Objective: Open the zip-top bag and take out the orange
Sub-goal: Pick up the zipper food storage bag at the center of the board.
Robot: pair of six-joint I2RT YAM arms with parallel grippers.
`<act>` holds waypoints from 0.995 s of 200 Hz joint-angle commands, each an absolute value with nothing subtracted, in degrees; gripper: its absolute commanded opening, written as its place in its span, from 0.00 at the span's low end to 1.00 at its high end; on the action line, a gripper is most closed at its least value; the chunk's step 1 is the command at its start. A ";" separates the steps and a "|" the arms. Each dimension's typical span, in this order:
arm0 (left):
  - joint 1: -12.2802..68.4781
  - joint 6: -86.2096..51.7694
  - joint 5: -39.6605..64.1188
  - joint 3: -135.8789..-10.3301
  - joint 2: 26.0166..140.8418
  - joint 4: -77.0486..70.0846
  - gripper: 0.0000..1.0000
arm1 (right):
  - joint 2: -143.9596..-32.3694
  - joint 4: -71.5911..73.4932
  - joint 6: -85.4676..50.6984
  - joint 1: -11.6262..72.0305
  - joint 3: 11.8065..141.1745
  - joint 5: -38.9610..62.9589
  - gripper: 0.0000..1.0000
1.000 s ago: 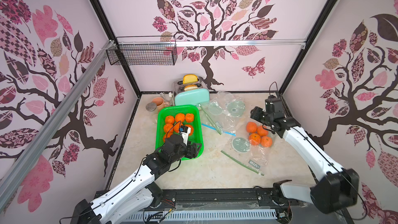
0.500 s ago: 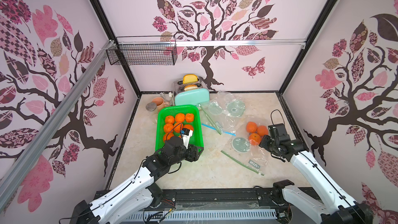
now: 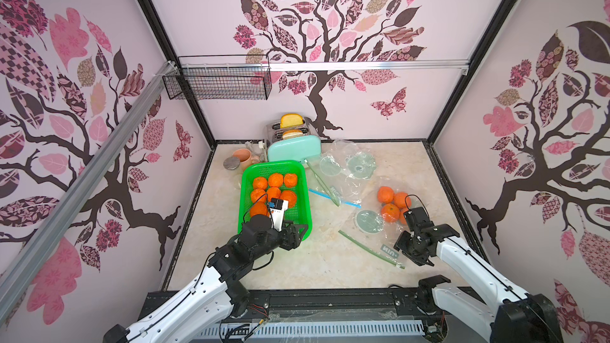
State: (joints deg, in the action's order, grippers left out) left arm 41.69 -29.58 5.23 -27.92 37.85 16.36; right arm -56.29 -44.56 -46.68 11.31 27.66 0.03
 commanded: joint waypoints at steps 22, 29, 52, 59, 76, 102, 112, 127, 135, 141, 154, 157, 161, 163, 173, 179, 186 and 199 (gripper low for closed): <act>41.93 -30.14 5.34 -26.45 37.22 15.65 0.70 | -60.32 -44.87 -47.31 11.16 27.22 2.23 0.59; 41.94 -30.27 5.56 -26.46 37.18 15.49 0.70 | -60.92 -44.84 -47.20 11.16 27.25 2.94 0.59; 41.93 -30.75 6.52 -26.21 37.19 14.87 0.70 | -58.45 -42.14 -47.92 11.16 25.87 6.88 0.58; 41.95 -30.91 6.87 -26.02 37.14 14.60 0.70 | -57.35 -40.74 -48.46 11.16 24.99 7.90 0.57; 41.94 -31.37 7.42 -25.84 37.07 13.97 0.70 | -56.60 -35.51 -48.51 11.16 22.90 12.57 0.55; 41.93 -32.53 9.39 -24.89 36.81 11.98 0.69 | -58.75 -34.51 -46.03 11.16 24.16 16.54 0.54; 41.93 -32.99 9.58 -24.45 36.70 11.10 0.69 | -58.91 -35.36 -45.18 11.16 25.03 17.07 0.53; 41.92 -33.44 9.82 -24.10 36.95 10.31 0.69 | -57.53 -35.58 -43.95 11.16 25.78 17.63 0.52; 41.93 -33.53 10.17 -24.00 37.14 10.13 0.68 | -56.48 -35.43 -43.82 11.16 26.21 17.54 0.51; 41.95 -33.60 10.27 -23.90 37.29 10.02 0.68 | -55.82 -34.90 -43.65 11.16 26.45 17.82 0.50; 41.96 -33.15 10.16 -23.57 37.52 10.09 0.68 | -54.90 -33.47 -43.42 11.16 27.07 18.66 0.50; 41.93 -32.95 9.97 -23.69 37.62 10.30 0.68 | -54.85 -33.33 -43.42 11.16 27.36 18.77 0.50; 41.95 -32.70 9.51 -23.75 37.64 10.64 0.68 | -54.84 -33.12 -43.44 11.16 27.72 19.19 0.50; 41.93 -32.59 9.25 -23.80 37.69 10.88 0.68 | -54.84 -32.98 -43.49 11.16 27.94 19.45 0.50; 41.93 -32.04 8.66 -24.00 37.71 11.19 0.68 | -54.80 -31.75 -43.51 11.16 28.59 21.97 0.50; 41.95 -31.87 8.66 -23.91 37.71 10.81 0.68 | -54.68 -31.26 -43.51 11.16 29.01 23.16 0.50; 41.95 -31.72 8.70 -23.83 37.71 10.29 0.68 | -54.23 -31.16 -43.59 11.16 29.38 23.84 0.50; 41.98 -31.30 8.24 -23.62 37.90 9.86 0.68 | -52.66 -30.44 -43.75 11.11 29.75 24.38 0.50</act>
State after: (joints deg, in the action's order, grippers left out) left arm 41.78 -32.80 9.10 -24.27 37.80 12.01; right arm -54.94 -32.73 -44.56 11.31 27.11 20.80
